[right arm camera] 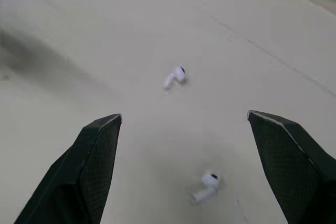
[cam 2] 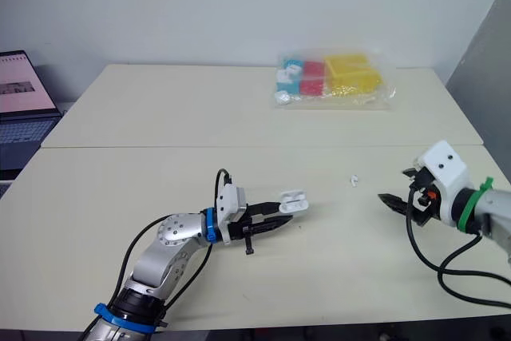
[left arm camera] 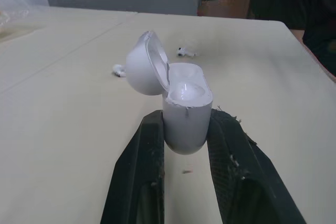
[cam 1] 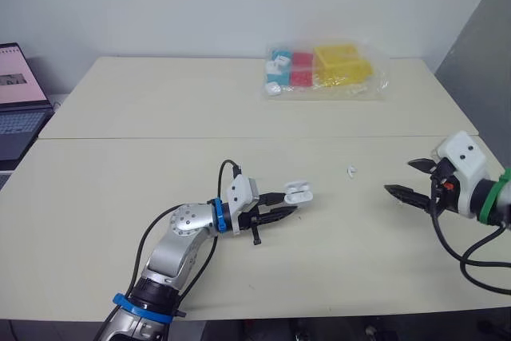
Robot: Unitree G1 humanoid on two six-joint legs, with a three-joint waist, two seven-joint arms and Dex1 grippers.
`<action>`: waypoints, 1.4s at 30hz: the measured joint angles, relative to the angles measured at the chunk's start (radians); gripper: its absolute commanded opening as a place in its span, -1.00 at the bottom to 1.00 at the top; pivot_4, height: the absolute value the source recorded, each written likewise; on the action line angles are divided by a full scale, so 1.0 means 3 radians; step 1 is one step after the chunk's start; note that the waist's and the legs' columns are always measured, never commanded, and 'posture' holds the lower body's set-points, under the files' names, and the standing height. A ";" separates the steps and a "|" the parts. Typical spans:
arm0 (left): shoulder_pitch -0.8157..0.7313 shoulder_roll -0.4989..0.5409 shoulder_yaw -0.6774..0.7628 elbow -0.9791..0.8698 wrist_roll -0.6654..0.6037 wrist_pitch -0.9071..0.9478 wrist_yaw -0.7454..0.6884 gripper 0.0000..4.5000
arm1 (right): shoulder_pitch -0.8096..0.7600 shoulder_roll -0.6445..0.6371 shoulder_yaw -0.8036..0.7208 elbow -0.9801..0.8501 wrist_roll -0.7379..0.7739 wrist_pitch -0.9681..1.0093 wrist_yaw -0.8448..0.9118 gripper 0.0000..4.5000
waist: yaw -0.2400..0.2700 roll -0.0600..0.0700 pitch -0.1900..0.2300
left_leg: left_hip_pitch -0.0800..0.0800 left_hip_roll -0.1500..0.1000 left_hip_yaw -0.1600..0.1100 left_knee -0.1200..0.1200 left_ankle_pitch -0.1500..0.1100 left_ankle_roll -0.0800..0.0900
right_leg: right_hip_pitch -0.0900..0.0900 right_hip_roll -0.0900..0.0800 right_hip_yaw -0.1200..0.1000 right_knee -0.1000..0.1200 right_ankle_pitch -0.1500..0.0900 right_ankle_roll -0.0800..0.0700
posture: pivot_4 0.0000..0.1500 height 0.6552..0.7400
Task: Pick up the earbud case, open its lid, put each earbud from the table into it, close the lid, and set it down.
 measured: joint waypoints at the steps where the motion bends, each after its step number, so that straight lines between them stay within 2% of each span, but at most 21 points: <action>1: -0.0009 -0.0001 -0.0005 0.0002 0.0000 0.0000 -0.0004 -0.66 | 0.0077 0.0138 0.0025 -0.0006 -0.0080 0.0005 -0.0167 0.78 | 0.0000 0.0001 0.0000 | 0.0002 0.0000 0.0000 -0.0001 0.0000 0.0000 | 0.0001 0.0001 0.0000 0.0000 0.0000 0.0000 | 1.00 1.00; 7: -0.0140 -0.0030 -0.0022 0.0015 0.0000 0.0000 -0.0054 -0.66 | -0.0012 0.0930 0.0129 0.0207 -0.0347 -0.0011 -0.0984 0.78 | -0.0019 0.0005 -0.0003 | 0.0002 -0.0003 0.0003 0.0000 0.0001 0.0000 | 0.0001 0.0001 0.0004 -0.0001 0.0002 0.0002 | 1.00 1.00; 12: -0.0141 -0.0028 -0.0023 0.0017 0.0001 0.0009 -0.0066 -0.66 | -0.0018 0.1181 0.0186 0.0509 -0.0532 -0.0339 -0.1302 0.78 | -0.0014 0.0005 -0.0003 | -0.0003 -0.0003 0.0005 -0.0001 0.0000 0.0000 | -0.0009 0.0001 0.0006 -0.0006 0.0002 0.0003 | 1.00 1.00; 18: -0.0141 -0.0024 -0.0023 0.0016 0.0005 0.0016 -0.0066 -0.66 | 0.0048 0.1301 0.0267 0.0727 -0.0611 -0.0520 -0.1400 0.78 | -0.0014 0.0006 -0.0003 | -0.0002 -0.0003 0.0005 -0.0002 0.0000 0.0000 | -0.0011 0.0001 0.0006 -0.0004 0.0002 0.0003 | 1.00 1.00; 27: -0.0058 -0.0020 -0.0040 0.0015 0.0055 0.0003 -0.0068 -0.66 | 0.0049 0.1497 0.0178 0.0752 -0.0492 -0.0436 -0.1479 0.78 | -0.0020 0.0005 -0.0005 | -0.0001 -0.0001 0.0005 -0.0002 0.0000 0.0000 | -0.0008 0.0002 0.0006 -0.0003 0.0002 0.0003 | 1.00 1.00; 30: -0.0037 -0.0020 -0.0051 0.0014 0.0058 -0.0006 -0.0069 -0.66 | 0.0041 0.1502 0.0153 0.0752 -0.0448 -0.0380 -0.1480 0.53 | -0.0020 0.0005 -0.0006 | -0.0001 -0.0001 0.0005 -0.0002 0.0000 0.0000 | -0.0008 0.0002 0.0006 -0.0003 0.0002 0.0003 | 1.00 1.00; 38: -0.0008 -0.0013 -0.0082 0.0014 0.0062 -0.0054 -0.0079 -0.66 | 0.0043 0.1436 0.0144 0.0738 -0.0303 -0.0287 -0.1382 -0.75 | -0.0017 0.0004 -0.0006 | -0.0001 -0.0003 0.0005 -0.0002 0.0000 0.0000 | -0.0008 0.0001 0.0006 -0.0004 0.0002 0.0003 | 1.00 1.00; 39: -0.0007 -0.0012 -0.0088 0.0014 0.0062 -0.0054 -0.0080 -0.66 | 0.0045 0.1414 0.0132 0.0738 -0.0273 -0.0264 -0.1354 -0.82 | -0.0017 0.0004 -0.0006 | -0.0001 -0.0003 0.0005 -0.0002 0.0000 0.0000 | -0.0008 0.0001 0.0006 -0.0004 0.0002 0.0003 | 1.00 1.00; 42: -0.0007 -0.0009 -0.0088 0.0014 0.0061 -0.0054 -0.0081 -0.66 | 0.0075 0.1256 0.0119 0.0738 -0.0193 -0.0203 -0.1207 -0.82 | -0.0016 0.0004 -0.0006 | -0.0002 -0.0003 0.0004 -0.0003 0.0000 0.0000 | -0.0009 0.0001 0.0005 -0.0004 0.0002 0.0002 | 1.00 1.00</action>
